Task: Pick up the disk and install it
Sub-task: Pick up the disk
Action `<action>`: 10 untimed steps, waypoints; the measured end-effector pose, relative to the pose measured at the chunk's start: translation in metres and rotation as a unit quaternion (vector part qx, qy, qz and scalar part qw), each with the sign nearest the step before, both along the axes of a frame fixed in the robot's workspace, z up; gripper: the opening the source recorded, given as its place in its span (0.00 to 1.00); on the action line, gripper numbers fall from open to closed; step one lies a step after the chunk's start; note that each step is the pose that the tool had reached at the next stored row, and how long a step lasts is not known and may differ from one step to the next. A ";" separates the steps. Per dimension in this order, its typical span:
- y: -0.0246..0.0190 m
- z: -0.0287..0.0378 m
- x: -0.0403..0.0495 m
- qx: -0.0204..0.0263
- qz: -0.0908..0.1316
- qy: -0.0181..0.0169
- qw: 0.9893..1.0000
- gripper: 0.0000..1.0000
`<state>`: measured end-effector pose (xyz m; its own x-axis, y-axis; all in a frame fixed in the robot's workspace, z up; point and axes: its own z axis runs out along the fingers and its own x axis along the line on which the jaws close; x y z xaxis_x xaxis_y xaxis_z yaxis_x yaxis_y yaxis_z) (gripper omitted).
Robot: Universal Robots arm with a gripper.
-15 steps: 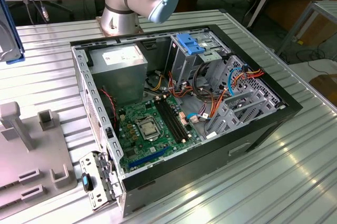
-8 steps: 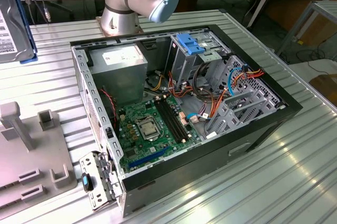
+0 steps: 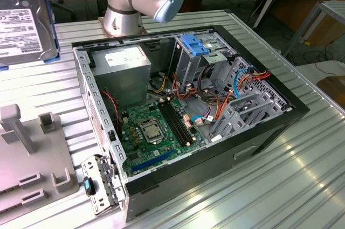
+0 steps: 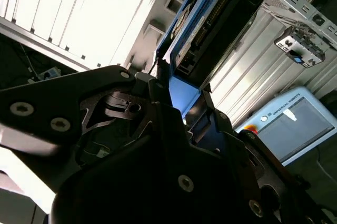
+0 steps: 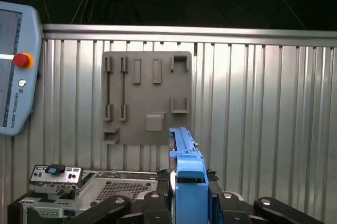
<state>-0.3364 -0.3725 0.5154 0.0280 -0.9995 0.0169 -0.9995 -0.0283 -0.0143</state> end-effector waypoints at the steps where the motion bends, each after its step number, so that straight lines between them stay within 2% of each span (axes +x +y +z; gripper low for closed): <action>1: 0.0000 -0.0002 0.0045 0.000 0.000 0.000 1.000 0.37; 2: 0.0000 -0.0008 0.0123 0.000 0.000 0.000 1.000 0.37; 4: 0.0000 -0.0012 0.0208 0.000 0.000 0.000 1.000 0.37; 8: 0.0000 -0.0026 0.0531 0.000 0.000 0.000 1.000 0.37; 10: 0.0000 -0.0029 0.0633 0.000 0.000 0.000 1.000 0.37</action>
